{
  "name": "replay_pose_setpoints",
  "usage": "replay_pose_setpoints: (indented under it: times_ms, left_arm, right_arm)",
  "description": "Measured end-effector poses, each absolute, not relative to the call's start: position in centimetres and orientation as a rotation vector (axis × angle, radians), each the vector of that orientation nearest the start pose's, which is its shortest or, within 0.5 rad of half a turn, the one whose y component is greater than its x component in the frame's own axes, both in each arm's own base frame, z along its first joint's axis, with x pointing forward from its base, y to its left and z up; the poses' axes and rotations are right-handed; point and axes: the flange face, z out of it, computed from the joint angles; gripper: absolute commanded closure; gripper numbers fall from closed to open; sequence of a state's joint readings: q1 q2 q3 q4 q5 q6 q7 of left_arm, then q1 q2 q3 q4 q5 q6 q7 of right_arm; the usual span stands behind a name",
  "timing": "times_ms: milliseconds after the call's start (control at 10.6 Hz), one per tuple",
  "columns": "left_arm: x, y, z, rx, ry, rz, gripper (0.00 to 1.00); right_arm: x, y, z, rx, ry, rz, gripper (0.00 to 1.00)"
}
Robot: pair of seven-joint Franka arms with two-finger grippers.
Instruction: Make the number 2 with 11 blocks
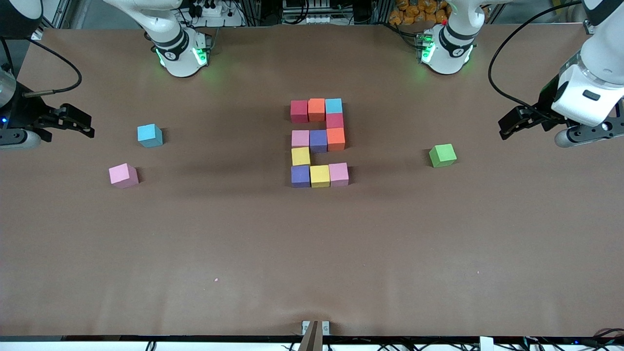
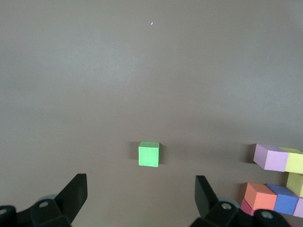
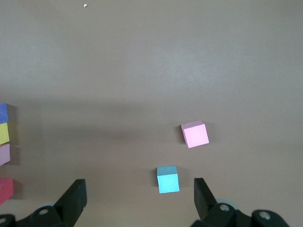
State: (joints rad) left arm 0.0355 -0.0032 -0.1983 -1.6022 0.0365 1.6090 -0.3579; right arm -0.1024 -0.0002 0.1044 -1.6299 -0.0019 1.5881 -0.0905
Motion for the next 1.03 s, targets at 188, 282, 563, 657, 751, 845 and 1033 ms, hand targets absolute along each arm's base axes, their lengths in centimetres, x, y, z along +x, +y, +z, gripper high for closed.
replay_pose_setpoints:
  times_ms: [188, 282, 563, 657, 751, 845, 1033]
  left_arm:
    - [55.2, -7.5, 61.5, -3.098, -0.246, -0.029, 0.0]
    - [55.2, -7.2, 61.5, -3.1, -0.207, -0.028, 0.0]
    - [55.0, -7.5, 61.8, -3.104, -0.148, -0.033, 0.0]
    - [54.9, -7.8, 61.8, -3.104, -0.141, -0.035, 0.0]
    - [54.9, -7.9, 61.8, -3.104, -0.137, -0.035, 0.0]
    - [54.9, -7.9, 61.9, -3.104, -0.135, -0.035, 0.0]
    - [54.8, -8.2, 61.9, -3.105, -0.127, -0.036, 0.0]
  right_arm:
    - [55.4, 0.0, 59.6, -3.137, -0.142, 0.073, 0.0]
    - [55.4, -0.2, 59.6, -3.138, -0.137, 0.072, 0.0]
    - [55.4, -1.0, 59.7, -3.132, -0.12, 0.069, 0.0]
    - [55.3, -0.9, 59.7, -3.131, -0.121, 0.069, 0.0]
    - [55.3, -0.9, 59.8, -3.131, -0.122, 0.068, 0.0]
    - [55.2, -0.9, 59.9, -3.13, -0.123, 0.067, 0.0]
    - [55.2, -0.8, 60.0, -3.13, -0.128, 0.063, 0.0]
